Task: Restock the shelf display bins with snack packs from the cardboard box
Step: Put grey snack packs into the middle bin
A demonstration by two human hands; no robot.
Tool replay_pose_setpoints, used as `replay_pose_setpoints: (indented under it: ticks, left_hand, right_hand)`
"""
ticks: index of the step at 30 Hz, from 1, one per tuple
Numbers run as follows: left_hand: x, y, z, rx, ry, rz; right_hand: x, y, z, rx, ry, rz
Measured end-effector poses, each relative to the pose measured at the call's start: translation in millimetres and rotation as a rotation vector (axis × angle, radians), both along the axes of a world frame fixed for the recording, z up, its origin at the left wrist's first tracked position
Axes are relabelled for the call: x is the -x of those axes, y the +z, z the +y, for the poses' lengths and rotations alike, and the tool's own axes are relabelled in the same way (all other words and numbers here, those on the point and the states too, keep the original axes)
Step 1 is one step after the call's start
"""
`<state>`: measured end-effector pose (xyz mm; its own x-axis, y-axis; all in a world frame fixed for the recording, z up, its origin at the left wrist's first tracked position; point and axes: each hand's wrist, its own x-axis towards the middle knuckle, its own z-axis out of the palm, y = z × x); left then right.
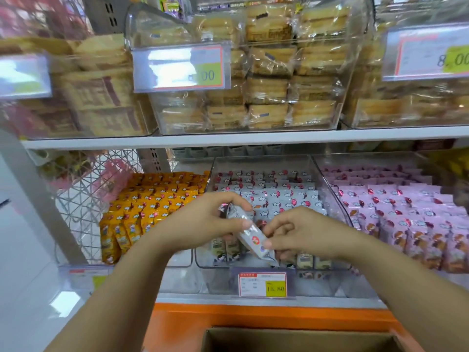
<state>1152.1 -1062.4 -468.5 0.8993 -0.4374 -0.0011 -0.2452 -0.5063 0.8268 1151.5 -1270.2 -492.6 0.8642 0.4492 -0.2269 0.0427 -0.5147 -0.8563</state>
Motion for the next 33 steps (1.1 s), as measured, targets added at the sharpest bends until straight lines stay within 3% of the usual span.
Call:
replay_pose_setpoints:
  ticks: [5,10,16,21,24,27,33]
  left_hand:
    - [17,0,30,0.123,0.168,-0.131]
    - [50,-9,73,0.366,0.243,-0.024]
    - [53,-28,86,0.215,0.165,0.1]
    - [50,-29,90,0.137,0.177,0.103]
    - [50,-26,89,0.137,0.146,0.096]
    - [50,-22,86,0.203,0.121,0.102]
    - [44,-19,77,0.35,0.119,0.06]
  right_hand:
    - [-3,4,31,-0.04,-0.006,-0.055]
    - [-6,-7,62,0.314,0.193,0.083]
    - [-18,-16,84,0.599,0.379,0.197]
    - [-21,-13,88,0.759,0.546,0.132]
    - [-16,-3,86,0.75,0.554,0.054]
    - [-14,5,75,0.598,0.477,-0.035]
    - [-3,15,54,0.413,0.278,-0.355]
